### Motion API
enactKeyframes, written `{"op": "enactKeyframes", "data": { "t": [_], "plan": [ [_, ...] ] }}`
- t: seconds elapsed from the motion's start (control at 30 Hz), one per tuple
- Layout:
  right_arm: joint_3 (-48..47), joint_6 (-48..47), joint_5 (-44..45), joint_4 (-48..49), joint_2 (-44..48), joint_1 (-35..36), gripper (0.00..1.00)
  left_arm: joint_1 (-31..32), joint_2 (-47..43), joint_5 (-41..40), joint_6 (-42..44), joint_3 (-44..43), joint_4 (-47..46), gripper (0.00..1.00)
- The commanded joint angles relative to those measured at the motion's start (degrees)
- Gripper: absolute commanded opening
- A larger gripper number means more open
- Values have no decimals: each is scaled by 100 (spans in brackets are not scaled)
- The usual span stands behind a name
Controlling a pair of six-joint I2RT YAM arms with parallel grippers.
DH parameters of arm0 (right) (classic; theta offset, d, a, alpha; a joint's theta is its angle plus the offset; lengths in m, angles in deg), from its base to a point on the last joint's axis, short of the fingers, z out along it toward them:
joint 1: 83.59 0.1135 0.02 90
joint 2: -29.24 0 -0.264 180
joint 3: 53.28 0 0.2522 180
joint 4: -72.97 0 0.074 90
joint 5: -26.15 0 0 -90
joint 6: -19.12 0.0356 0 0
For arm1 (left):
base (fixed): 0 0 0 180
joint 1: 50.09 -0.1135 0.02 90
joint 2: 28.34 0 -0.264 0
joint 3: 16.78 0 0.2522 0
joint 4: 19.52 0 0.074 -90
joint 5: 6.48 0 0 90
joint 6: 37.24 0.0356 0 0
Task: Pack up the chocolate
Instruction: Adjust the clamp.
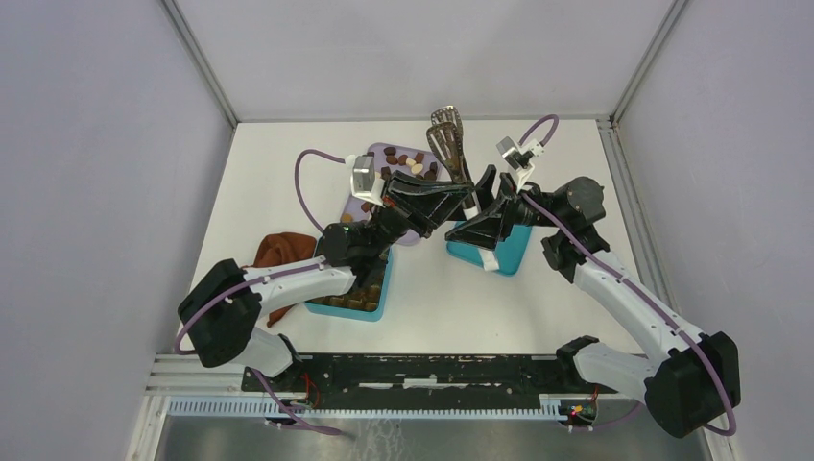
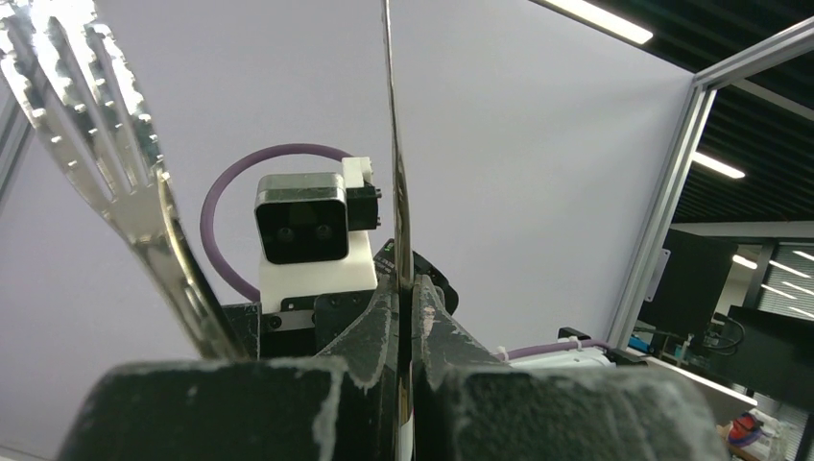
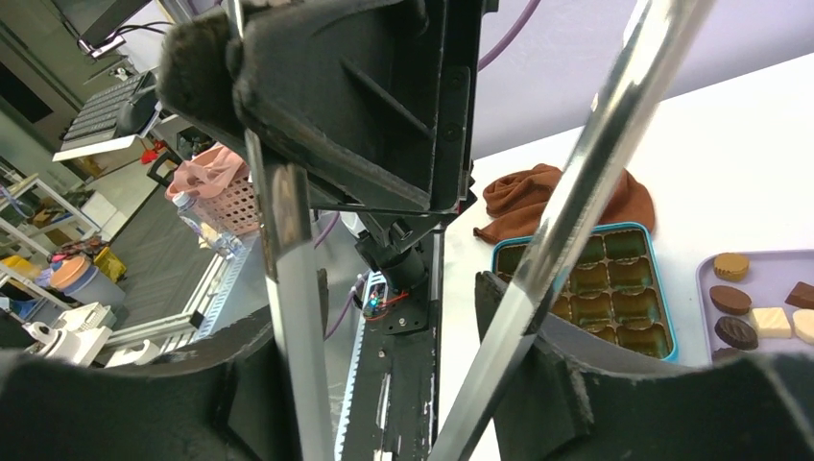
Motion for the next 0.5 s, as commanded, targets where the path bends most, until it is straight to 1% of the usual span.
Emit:
{"op": "enactKeyframes", "data": {
  "t": [0.0, 0.07, 0.23, 0.33, 0.47],
  "plan": [
    [-197, -7, -28, 121, -16, 35, 66, -28, 4, -268, -188, -127, -750, 2],
    [-191, 1, -23, 118, -8, 36, 68, -22, -19, -296, -175, -98, -754, 2],
    [-180, 19, -16, 119, -26, 34, 69, -24, -29, -404, -144, -57, -778, 2],
    [-197, 16, -13, 130, -40, 33, 66, -23, -8, -425, -143, -64, -785, 2],
    [-197, 19, -25, 126, -59, 37, 59, -24, 6, -485, -148, -30, -785, 5]
  ]
}}
